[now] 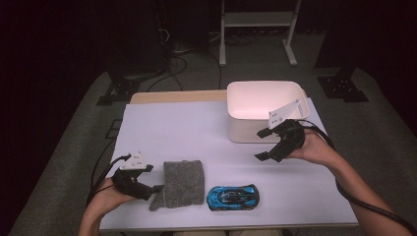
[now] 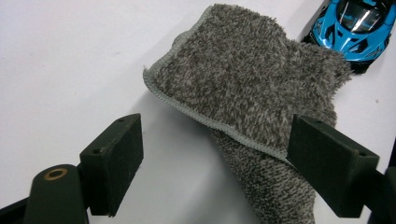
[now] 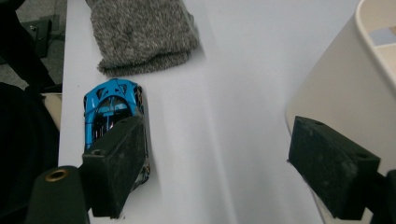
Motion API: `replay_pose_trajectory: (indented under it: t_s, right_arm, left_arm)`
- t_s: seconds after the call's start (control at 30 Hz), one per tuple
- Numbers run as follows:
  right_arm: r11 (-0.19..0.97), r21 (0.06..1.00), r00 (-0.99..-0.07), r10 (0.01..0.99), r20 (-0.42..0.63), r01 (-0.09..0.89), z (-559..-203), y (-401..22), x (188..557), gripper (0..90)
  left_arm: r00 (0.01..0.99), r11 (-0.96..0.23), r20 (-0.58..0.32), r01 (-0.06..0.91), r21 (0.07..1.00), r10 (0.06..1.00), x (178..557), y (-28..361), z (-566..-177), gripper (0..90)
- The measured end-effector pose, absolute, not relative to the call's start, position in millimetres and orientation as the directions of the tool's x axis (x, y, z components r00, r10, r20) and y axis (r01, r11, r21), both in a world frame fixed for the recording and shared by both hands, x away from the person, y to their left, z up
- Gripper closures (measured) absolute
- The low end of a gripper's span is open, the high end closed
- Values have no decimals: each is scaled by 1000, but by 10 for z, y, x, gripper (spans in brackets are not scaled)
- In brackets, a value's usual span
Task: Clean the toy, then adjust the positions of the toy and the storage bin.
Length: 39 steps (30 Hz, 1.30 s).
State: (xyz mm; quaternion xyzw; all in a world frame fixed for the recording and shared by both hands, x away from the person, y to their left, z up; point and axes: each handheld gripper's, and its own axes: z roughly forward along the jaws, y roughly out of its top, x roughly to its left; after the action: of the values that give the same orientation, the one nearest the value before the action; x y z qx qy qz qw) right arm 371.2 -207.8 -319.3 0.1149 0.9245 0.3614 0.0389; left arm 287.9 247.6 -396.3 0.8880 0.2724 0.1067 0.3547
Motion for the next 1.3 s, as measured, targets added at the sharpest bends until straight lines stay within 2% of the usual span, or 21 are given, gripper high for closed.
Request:
replay_pose_trajectory:
  t_s: [0.3, 0.6, 1.17, 1.3]
  right_arm:
    - [713, 685, -972, 233, -28, 151, -2996, -2069, 3856, 175]
    - [719, 677, -966, 255, -42, 161, -2895, -2063, 4071, 175]
    - [752, 627, -954, 296, -43, 204, -2903, -2106, 4433, 181]
    - [756, 616, -951, 307, -33, 222, -2969, -2126, 4518, 212]
  left_arm:
    - [829, -593, -1, 400, 699, 559, 2868, 2494, -3938, 158]
    - [830, -586, -9, 402, 703, 558, 2881, 2495, -3938, 151]
    - [822, -583, -18, 419, 696, 569, 2895, 2512, -3960, 119]
    - [824, -587, -21, 421, 692, 567, 2897, 2507, -3971, 116]
